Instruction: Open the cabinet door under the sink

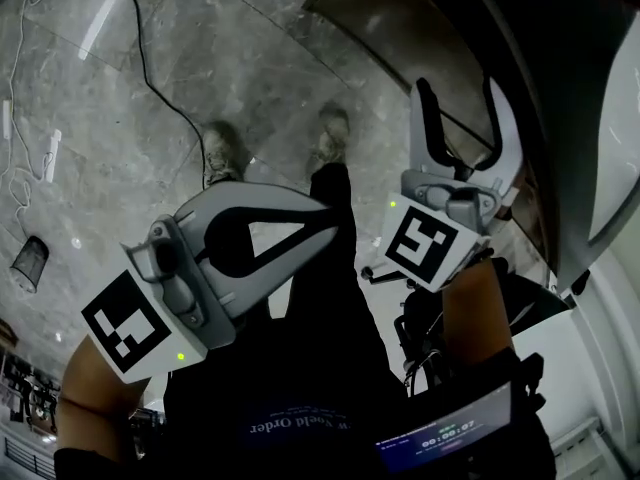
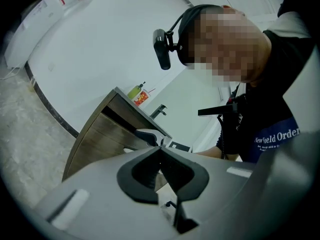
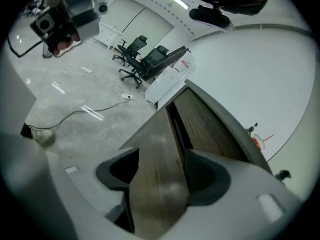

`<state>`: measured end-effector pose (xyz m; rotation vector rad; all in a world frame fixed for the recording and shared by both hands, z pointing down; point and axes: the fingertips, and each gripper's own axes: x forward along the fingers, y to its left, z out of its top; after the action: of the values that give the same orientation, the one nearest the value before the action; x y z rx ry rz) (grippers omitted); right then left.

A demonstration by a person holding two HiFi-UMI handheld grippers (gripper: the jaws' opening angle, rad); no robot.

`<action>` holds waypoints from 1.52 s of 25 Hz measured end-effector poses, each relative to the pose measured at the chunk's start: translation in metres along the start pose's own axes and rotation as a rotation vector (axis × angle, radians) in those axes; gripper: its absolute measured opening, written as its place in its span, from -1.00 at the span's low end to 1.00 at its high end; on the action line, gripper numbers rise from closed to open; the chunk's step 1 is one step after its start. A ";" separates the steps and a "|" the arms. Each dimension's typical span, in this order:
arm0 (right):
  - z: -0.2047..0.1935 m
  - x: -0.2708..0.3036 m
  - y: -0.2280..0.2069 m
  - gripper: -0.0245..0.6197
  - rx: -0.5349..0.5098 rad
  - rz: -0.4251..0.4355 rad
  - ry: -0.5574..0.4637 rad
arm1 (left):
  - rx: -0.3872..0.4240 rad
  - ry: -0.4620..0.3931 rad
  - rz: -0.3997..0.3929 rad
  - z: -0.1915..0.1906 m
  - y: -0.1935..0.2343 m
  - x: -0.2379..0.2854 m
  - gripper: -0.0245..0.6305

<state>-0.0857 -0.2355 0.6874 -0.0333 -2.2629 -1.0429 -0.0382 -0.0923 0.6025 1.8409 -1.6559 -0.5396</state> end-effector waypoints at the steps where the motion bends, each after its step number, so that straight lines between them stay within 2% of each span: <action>1: -0.002 0.005 0.003 -0.03 -0.018 -0.027 0.008 | -0.004 -0.001 -0.003 -0.004 0.003 -0.002 -0.93; 7: -0.026 0.018 0.003 0.19 -0.173 -0.148 0.131 | -0.019 0.014 -0.033 -0.014 0.003 -0.002 -0.93; 12: -0.044 0.020 0.003 0.25 -0.298 -0.214 0.190 | -0.032 0.022 -0.054 -0.017 0.003 0.001 -0.93; 17: -0.042 0.030 0.004 0.37 -0.283 -0.256 0.256 | -0.030 0.032 -0.066 -0.017 0.003 0.004 -0.93; 21: -0.041 0.034 0.004 0.38 -0.267 -0.277 0.298 | -0.030 0.029 -0.067 -0.015 0.005 0.005 -0.93; 24: -0.040 0.031 0.009 0.38 -0.240 -0.198 0.310 | -0.029 0.022 -0.070 -0.014 0.003 0.007 -0.93; 29: -0.029 0.020 0.020 0.36 -0.136 0.034 0.289 | -0.042 0.016 -0.085 -0.011 0.002 0.005 -0.93; 32: -0.021 0.010 0.020 0.28 -0.016 0.164 0.253 | -0.048 0.007 -0.094 -0.006 -0.004 0.006 -0.93; 35: -0.008 0.001 0.015 0.13 0.170 0.295 0.165 | -0.044 0.000 -0.098 0.000 -0.011 0.006 -0.93; 38: -0.006 -0.010 0.016 0.11 0.261 0.431 0.167 | -0.034 -0.001 -0.098 0.004 -0.015 0.006 -0.93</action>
<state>-0.0701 -0.2260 0.6956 -0.2984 -2.0939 -0.5029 -0.0288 -0.0983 0.5902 1.9042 -1.5540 -0.6066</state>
